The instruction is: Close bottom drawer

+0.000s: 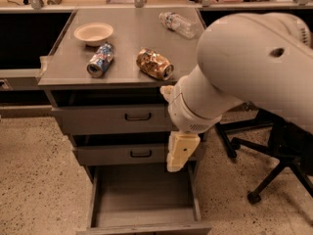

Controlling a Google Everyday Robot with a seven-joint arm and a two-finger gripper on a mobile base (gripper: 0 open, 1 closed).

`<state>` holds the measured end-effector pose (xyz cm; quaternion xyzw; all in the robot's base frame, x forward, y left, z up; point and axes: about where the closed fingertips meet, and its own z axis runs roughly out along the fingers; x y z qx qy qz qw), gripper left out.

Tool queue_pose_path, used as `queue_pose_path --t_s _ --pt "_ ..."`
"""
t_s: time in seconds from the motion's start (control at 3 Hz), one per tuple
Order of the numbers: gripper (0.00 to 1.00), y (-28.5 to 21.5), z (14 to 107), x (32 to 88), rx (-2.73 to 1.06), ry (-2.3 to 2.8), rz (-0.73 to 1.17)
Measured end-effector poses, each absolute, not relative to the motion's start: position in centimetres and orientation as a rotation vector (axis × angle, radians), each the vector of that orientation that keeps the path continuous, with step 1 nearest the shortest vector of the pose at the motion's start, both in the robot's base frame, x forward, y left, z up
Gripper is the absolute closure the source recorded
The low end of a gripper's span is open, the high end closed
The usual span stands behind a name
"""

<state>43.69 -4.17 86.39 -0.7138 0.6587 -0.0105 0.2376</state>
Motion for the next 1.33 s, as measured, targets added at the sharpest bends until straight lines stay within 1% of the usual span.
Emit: queue_pose_path --t_s 0.67,1.0,1.33 --pt "0.00 -5.6 68.7 46.8 -1.837 1.860 0.276" --pt "0.00 -6.0 63.3 47.9 -1.846 1.870 0.336" --pt "0.00 -6.1 63.2 47.9 -1.853 1.867 0.331"
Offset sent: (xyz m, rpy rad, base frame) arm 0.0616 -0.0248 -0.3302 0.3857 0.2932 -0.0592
